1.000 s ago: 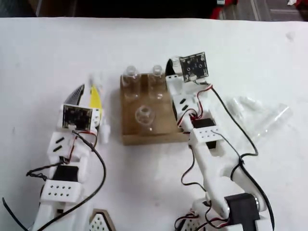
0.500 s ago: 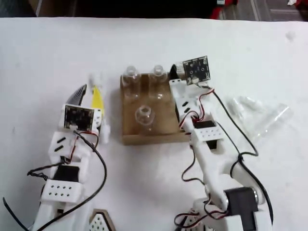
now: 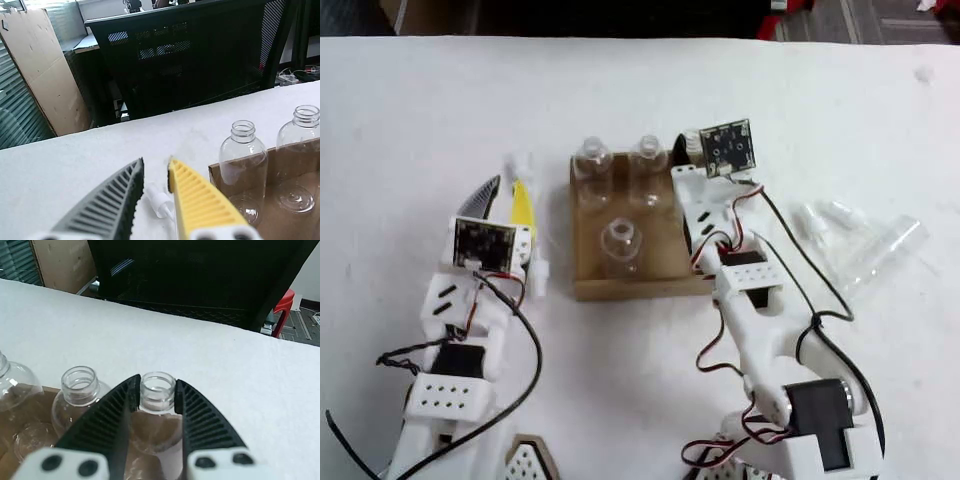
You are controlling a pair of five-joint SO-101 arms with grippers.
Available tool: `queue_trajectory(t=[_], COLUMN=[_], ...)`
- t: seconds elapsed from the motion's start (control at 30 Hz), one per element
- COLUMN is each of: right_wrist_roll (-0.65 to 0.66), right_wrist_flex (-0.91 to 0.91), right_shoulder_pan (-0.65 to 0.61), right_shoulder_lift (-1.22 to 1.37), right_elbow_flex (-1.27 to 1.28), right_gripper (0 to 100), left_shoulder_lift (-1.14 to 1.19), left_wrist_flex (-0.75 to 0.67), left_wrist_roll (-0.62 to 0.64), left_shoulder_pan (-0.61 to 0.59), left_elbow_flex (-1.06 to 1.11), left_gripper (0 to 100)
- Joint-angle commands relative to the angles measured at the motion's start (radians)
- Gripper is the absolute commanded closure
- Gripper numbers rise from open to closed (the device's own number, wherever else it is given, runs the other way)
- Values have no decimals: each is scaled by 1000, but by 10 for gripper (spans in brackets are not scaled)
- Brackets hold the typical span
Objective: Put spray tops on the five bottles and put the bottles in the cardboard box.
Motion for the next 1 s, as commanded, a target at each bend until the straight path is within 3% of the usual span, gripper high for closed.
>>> queue_trajectory(t=[0.0,0.97], right_wrist_roll=[-9,-8], right_wrist_flex=[-18,-76], right_shoulder_pan=[-10,-2], right_shoulder_lift=[-5,177], right_elbow_flex=[-31,-207], right_gripper=[978,974], left_shoulder_lift=[-2,-4], left_wrist_flex=[-21,-21], left_wrist_roll=[-9,-9], left_shoulder_pan=[10,10], left_elbow_flex=[-15,-15], left_gripper=[919,918])
